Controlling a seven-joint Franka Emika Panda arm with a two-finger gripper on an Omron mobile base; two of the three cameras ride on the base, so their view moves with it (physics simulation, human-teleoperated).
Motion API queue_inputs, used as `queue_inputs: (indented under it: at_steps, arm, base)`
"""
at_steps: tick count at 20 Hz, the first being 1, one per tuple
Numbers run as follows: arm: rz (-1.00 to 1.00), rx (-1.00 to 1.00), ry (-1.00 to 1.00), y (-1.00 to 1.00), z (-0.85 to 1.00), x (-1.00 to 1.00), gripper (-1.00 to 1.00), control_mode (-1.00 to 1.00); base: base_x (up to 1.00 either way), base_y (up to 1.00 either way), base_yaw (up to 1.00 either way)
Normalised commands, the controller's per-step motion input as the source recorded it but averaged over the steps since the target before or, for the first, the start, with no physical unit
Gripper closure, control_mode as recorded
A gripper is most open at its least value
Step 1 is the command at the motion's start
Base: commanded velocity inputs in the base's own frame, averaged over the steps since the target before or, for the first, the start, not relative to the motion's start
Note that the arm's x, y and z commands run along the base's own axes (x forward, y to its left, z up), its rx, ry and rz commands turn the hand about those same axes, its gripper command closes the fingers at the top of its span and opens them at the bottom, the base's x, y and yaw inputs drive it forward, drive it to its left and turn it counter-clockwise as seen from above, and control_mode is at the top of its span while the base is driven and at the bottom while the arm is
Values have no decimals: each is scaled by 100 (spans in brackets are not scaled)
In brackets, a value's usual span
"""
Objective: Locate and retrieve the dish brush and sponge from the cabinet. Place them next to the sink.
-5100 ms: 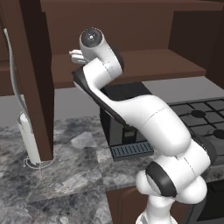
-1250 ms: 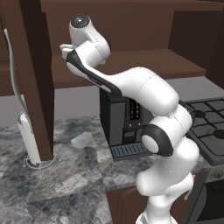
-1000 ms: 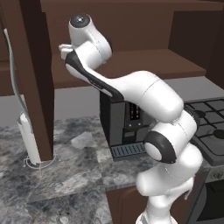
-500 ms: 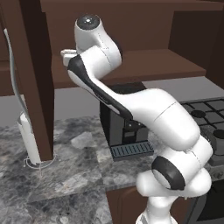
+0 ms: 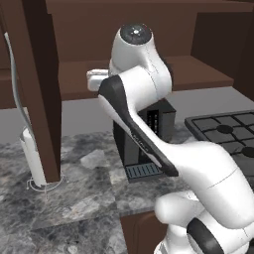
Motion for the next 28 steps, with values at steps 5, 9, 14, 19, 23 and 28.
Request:
queue_inputs:
  at_steps: [5, 9, 14, 19, 23, 28]
  arm:
    - [14, 0, 0, -61, -29, -95, 100, -100]
    - [15, -2, 0, -66, -24, -84, 100, -100]
    - [10, -6, 6, -54, -16, -86, 100, -100]
    - [3, -10, 15, -45, -26, -80, 100, -100]
    - [0, -13, 12, -35, -53, -79, 100, -100]
    - [-1, -5, 8, -10, -36, -23, 100, -100]
  base:
    - [0, 0, 0]
    - [0, 0, 0]
    - [0, 0, 0]
    - [0, 0, 0]
    - [0, 0, 0]
    - [0, 0, 0]
